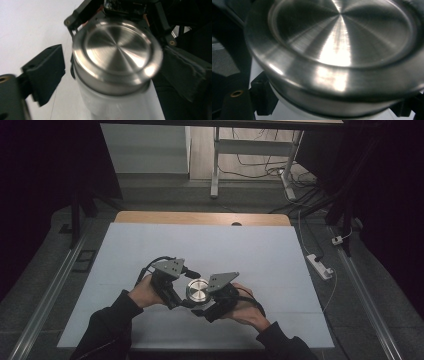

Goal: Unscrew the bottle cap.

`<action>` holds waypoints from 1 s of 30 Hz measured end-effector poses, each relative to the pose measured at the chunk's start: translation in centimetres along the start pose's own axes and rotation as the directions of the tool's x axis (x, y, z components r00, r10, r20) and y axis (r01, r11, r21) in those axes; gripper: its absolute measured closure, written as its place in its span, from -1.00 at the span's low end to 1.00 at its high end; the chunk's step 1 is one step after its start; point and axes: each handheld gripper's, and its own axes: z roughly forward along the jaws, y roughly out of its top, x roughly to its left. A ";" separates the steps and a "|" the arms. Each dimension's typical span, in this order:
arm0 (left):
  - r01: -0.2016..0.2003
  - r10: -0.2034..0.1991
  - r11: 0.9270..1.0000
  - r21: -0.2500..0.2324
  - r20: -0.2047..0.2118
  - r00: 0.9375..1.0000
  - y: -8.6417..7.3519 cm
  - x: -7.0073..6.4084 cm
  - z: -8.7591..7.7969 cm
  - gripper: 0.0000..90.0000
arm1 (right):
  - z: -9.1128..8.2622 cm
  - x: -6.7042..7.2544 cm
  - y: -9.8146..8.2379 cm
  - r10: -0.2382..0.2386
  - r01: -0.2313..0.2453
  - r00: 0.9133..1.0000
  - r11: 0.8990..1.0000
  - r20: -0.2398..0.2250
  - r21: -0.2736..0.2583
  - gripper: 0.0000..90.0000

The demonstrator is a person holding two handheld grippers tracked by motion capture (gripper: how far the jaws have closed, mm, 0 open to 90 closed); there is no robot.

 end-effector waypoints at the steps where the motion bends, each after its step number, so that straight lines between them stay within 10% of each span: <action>1: -0.014 0.014 1.000 -0.012 0.027 1.000 0.1 0.0 0.3 -0.69 | 0.0 0.1 0.0 -0.003 0.003 1.000 1.000 -0.002 0.000 -0.67; 4: -0.027 0.027 0.999 -0.026 -0.018 0.999 0.1 -0.4 0.3 -0.59 | 0.0 0.1 0.1 0.007 -0.007 1.000 1.000 0.020 0.006 -0.67; 7: 0.056 -0.061 0.998 -0.038 -0.135 0.989 0.3 -0.8 0.6 -0.58 | 0.0 -0.2 0.1 0.042 -0.042 0.996 0.999 0.073 0.000 -0.67; 13: 0.201 -0.217 0.976 -0.082 -0.351 0.911 1.2 -1.6 2.1 -0.58 | 0.2 -0.6 -0.1 0.160 -0.159 0.960 0.987 0.231 -0.022 -0.67; 15: 0.227 -0.251 0.968 -0.110 -0.342 0.905 1.2 -1.4 2.2 -0.60 | 0.2 -0.7 -0.1 0.186 -0.184 0.947 0.982 0.264 -0.031 -0.67; 20: 0.200 -0.227 0.972 -0.125 -0.274 0.935 0.9 -0.8 1.1 -0.92 | -0.1 -0.8 -0.2 0.180 -0.174 0.950 0.984 0.257 -0.047 -0.67; 21: 0.164 -0.186 0.980 -0.110 -0.242 0.952 0.8 -0.7 0.1 -0.93 | -0.3 -0.8 -0.1 0.175 -0.167 0.957 0.985 0.233 -0.054 -0.67; 22: 0.164 -0.186 0.980 -0.110 -0.242 0.952 0.8 -0.7 0.1 -0.95 | -0.4 -0.8 -0.1 0.168 -0.160 0.963 0.986 0.213 -0.054 -0.67; 24: 0.099 -0.111 0.992 -0.074 -0.179 0.977 0.6 -0.8 -0.9 -0.94 | -0.5 -0.8 -0.1 0.157 -0.151 0.975 0.987 0.158 -0.051 -0.67; 30: 0.018 -0.019 1.000 -0.017 -0.057 0.998 0.5 -1.1 -1.0 -0.88 | 0.0 0.1 0.1 0.073 -0.072 0.996 0.997 0.046 -0.021 -0.67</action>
